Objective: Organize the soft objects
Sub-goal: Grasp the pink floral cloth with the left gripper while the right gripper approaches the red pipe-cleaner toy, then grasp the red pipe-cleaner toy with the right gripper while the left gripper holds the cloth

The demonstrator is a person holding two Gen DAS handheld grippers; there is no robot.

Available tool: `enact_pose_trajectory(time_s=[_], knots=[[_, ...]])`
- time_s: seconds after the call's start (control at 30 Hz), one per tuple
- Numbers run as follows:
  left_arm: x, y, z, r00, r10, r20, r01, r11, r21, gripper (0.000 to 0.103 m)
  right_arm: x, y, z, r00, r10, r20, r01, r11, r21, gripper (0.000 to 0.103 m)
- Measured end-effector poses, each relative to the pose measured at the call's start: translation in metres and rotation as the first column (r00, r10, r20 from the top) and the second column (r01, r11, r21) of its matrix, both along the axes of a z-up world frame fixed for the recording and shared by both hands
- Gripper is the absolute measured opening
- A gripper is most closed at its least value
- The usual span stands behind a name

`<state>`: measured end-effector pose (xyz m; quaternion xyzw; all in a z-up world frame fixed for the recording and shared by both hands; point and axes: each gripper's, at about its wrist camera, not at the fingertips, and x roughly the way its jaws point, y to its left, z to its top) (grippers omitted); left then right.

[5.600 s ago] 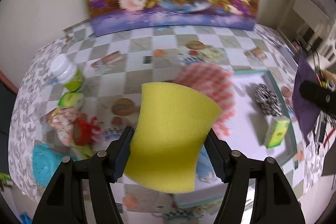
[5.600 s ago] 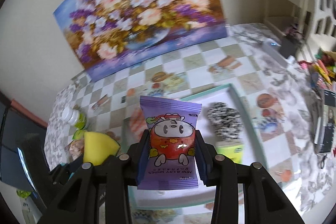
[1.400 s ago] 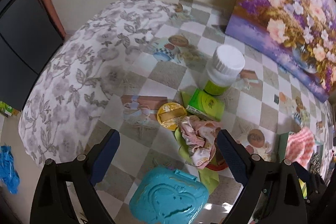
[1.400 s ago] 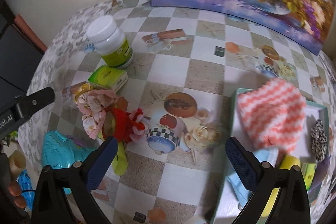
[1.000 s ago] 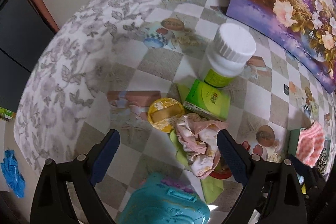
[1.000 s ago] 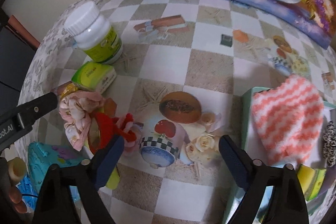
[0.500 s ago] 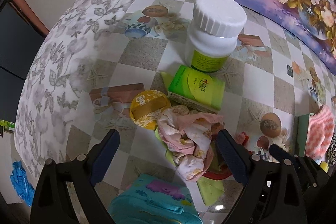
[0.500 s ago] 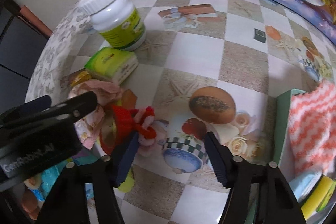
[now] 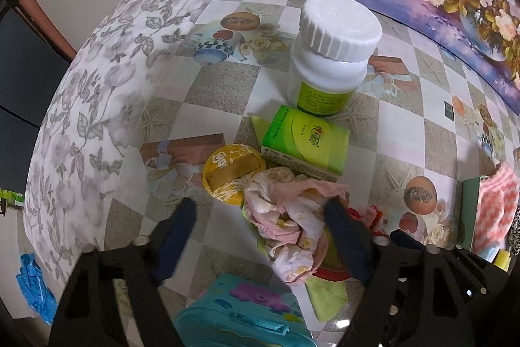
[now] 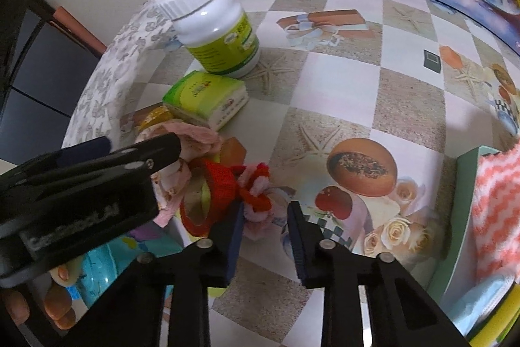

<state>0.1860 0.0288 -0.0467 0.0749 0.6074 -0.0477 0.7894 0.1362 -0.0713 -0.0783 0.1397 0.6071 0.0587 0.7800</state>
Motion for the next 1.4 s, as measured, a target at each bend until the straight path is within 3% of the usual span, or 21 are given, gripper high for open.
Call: enact_pose_trajectory(time_s=[0.07,0.3,0.43,0.63,1.4], knots=[[0.0,0.001,-0.002,1.0,-0.003,-0.009,0.003,1.0,-0.005,0.077,0.0,0.001,0.0,1.0,0.005,0.003,-0.005,1.0,0.014,0.02],[0.001,-0.001,-0.008,1.0,-0.01,-0.025,0.01,1.0,-0.009,0.066,0.002,0.003,-0.003,1.0,0.008,0.006,-0.008,0.999,0.033,0.018],[0.001,-0.002,-0.009,1.0,-0.011,-0.028,0.011,1.0,-0.027,0.044,0.0,0.0,-0.002,1.0,0.008,0.007,-0.008,0.999,0.039,0.017],[0.001,-0.002,-0.005,1.0,-0.016,-0.01,0.015,0.999,-0.033,0.033,0.0,-0.001,-0.001,1.0,0.006,0.005,-0.006,0.999,0.042,0.016],[-0.001,0.002,0.011,0.999,0.016,0.044,-0.012,0.997,-0.076,0.011,-0.016,-0.05,0.018,0.995,-0.099,0.021,0.099,0.995,0.009,0.015]])
